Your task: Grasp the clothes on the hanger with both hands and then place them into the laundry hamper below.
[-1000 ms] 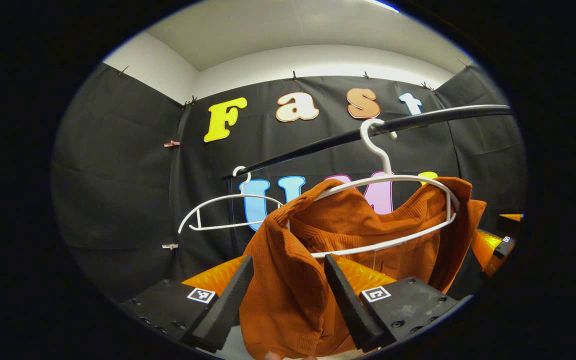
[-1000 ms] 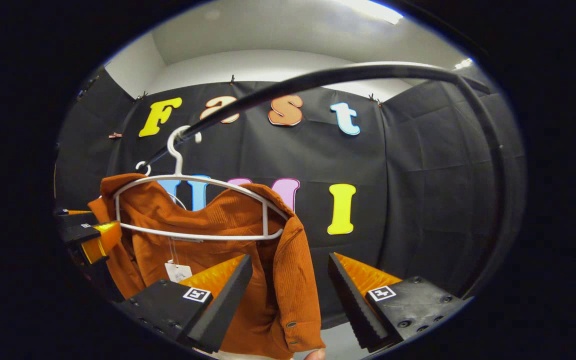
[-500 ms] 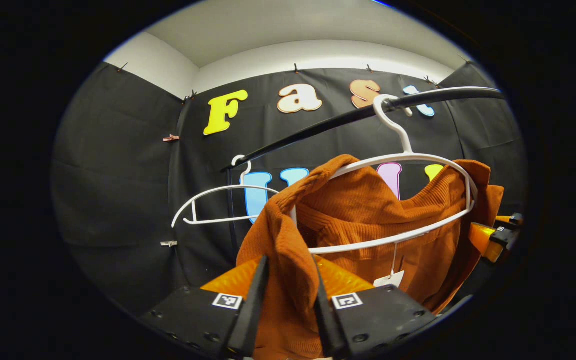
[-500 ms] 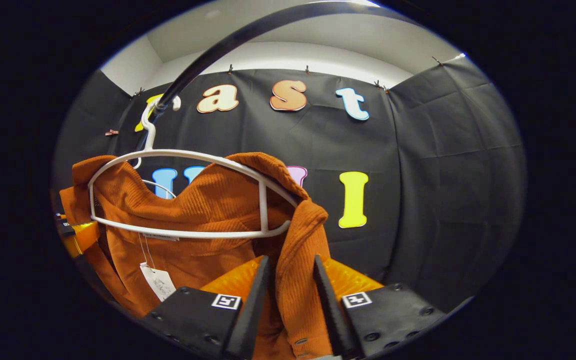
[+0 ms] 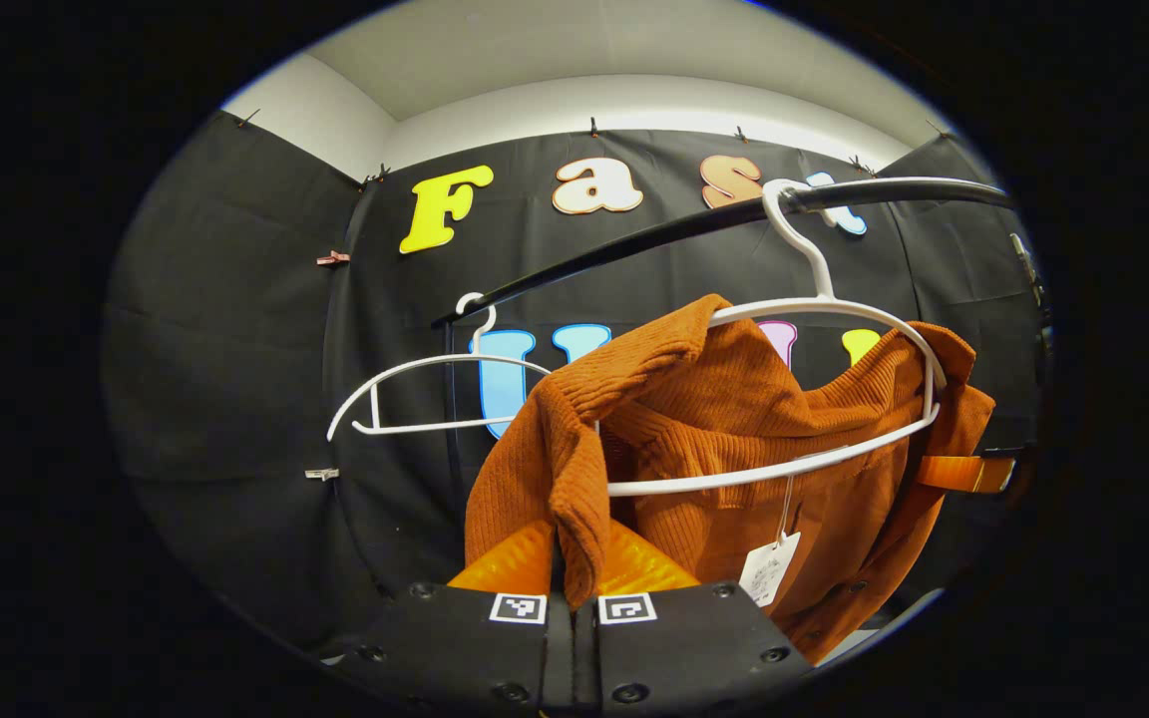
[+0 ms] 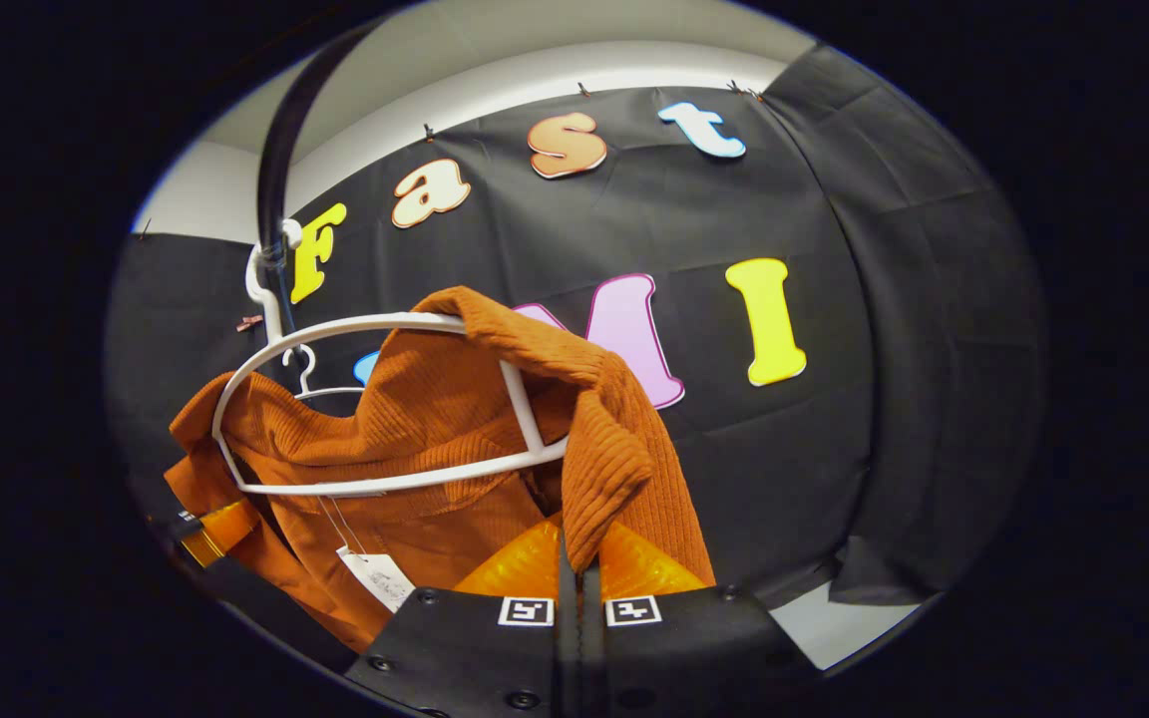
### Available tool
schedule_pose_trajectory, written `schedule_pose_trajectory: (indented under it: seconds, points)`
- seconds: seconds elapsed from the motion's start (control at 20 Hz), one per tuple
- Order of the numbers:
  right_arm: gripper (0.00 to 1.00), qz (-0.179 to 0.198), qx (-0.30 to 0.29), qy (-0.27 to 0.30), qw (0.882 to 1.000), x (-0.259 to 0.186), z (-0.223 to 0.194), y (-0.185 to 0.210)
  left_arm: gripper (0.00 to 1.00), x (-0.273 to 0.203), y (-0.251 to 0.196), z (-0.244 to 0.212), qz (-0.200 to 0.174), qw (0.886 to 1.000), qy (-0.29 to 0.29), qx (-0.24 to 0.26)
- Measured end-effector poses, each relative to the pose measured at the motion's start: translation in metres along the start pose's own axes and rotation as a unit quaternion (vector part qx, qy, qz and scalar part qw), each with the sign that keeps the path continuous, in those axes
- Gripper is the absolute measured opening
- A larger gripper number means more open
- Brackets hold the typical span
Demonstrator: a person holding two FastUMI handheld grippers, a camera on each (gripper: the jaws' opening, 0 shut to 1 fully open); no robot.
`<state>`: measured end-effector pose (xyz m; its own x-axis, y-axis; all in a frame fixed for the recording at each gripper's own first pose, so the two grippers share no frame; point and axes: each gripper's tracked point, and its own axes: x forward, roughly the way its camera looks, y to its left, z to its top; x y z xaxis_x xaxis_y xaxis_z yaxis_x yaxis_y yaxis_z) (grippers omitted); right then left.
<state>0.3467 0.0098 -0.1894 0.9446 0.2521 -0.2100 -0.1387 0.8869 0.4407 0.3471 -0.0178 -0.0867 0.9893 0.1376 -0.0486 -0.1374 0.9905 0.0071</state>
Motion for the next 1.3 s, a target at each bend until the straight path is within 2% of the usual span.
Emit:
schedule_pose_trajectory:
  seconds: [0.2,0.55,0.7,0.75,0.8,1.0,1.2,1.3]
  points:
    - [0.04,0.029,0.040,0.028,0.998,-0.008,0.008,-0.006,0.05,0.000,0.003,-0.002,-0.019,0.999,0.024,-0.009]
    - [0.04,0.017,0.060,-0.002,0.998,-0.009,0.054,-0.022,0.05,-0.006,0.021,0.024,-0.038,0.998,0.043,-0.031]
    - [0.04,0.002,0.073,-0.018,0.997,-0.002,0.069,-0.034,0.05,0.001,0.036,0.033,-0.039,0.997,0.049,-0.041]
    - [0.08,-0.008,0.064,-0.024,0.998,-0.001,0.074,-0.040,0.05,0.004,0.040,0.037,-0.039,0.997,0.048,-0.040]
    - [0.04,-0.020,0.053,-0.031,0.998,0.000,0.080,-0.045,0.05,0.006,0.043,0.040,-0.040,0.997,0.048,-0.036]
    - [0.04,-0.066,0.040,-0.057,0.995,0.011,0.097,-0.073,0.05,0.021,0.052,0.045,-0.044,0.997,0.054,-0.029]
    - [0.04,-0.078,0.032,-0.030,0.996,0.023,0.073,-0.083,0.05,0.029,0.059,0.030,-0.045,0.996,0.073,-0.028]
    - [0.04,-0.075,0.024,-0.013,0.997,0.025,0.053,-0.080,0.05,0.032,0.066,0.016,-0.041,0.994,0.089,-0.044]
